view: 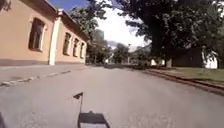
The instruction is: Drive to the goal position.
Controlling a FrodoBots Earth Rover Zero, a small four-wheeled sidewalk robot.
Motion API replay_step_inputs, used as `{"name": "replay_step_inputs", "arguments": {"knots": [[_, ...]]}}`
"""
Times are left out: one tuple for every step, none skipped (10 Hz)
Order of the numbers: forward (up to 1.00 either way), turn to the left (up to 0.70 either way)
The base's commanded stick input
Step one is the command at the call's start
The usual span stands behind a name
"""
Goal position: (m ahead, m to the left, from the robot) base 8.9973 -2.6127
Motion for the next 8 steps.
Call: {"name": "replay_step_inputs", "arguments": {"knots": [[1.0,0.0],[1.0,0.0],[1.0,0.0],[1.0,0.0],[1.0,-0.16],[1.0,-0.4],[1.0,-0.4],[1.0,-0.4]]}}
